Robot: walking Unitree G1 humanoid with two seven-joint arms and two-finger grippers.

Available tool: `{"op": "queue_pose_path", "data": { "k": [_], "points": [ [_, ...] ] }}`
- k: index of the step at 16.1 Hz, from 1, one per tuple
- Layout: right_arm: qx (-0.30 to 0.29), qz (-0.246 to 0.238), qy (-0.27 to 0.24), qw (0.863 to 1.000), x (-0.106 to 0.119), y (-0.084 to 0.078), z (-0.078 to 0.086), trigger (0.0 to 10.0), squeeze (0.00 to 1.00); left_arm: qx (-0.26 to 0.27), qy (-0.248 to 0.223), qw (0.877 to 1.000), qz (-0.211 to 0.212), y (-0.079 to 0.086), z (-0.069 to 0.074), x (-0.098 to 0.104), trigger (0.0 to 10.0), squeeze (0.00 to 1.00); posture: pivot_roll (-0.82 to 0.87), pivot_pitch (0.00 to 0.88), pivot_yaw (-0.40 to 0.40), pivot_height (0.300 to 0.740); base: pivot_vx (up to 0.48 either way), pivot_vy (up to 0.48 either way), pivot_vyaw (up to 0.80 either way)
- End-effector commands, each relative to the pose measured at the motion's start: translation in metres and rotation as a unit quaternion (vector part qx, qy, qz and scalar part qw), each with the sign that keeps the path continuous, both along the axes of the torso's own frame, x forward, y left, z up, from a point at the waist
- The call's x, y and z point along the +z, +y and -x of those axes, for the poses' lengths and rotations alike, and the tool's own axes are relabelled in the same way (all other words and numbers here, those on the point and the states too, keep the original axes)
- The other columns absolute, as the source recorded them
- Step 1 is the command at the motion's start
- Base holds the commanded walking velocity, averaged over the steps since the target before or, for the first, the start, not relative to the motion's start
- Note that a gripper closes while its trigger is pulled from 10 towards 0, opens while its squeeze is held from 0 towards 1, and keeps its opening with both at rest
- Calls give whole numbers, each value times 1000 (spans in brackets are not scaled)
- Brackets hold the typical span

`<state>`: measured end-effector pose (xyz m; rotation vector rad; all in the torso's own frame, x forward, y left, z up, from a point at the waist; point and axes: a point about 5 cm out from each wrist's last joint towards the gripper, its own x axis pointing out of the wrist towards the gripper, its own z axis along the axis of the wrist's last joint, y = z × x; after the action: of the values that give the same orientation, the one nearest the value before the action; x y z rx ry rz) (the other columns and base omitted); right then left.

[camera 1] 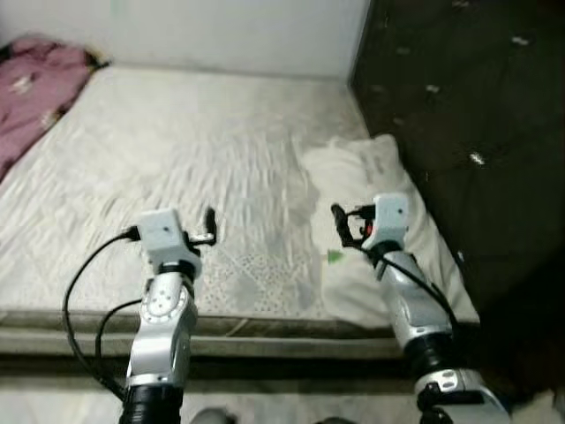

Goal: Clean up the room

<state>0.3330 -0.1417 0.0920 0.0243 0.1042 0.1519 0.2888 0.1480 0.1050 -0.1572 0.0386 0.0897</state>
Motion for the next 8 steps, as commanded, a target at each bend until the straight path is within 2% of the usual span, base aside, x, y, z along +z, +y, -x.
{"op": "queue_pose_path", "data": {
  "k": [1,3,5,7,8],
  "points": [
    [6,-6,-4,1000,4,6,-2,10000,0,2,-2,1000,-2,2,0,2,10000,0,6,0,-31,740,0,480,0],
    [7,-5,-4,1000,4,6,-2,10000,0,12,-7,1000,1,4,1,3,10000,0,7,0,-32,740,0,366,0],
    [8,-11,-13,1000,6,6,-2,10000,0,17,-17,1000,-12,6,2,6,10000,0,9,0,-33,740,0,0,0],
    [-22,-1,-57,998,18,-1,-2,10000,0,92,-14,995,-47,29,8,6,10000,0,13,0,-32,740,0,0,0],
    [-39,15,-70,997,22,-5,-1,10000,0,108,-15,993,-43,36,11,6,10000,0,17,0,-34,740,0,0,0]
  ]
}}
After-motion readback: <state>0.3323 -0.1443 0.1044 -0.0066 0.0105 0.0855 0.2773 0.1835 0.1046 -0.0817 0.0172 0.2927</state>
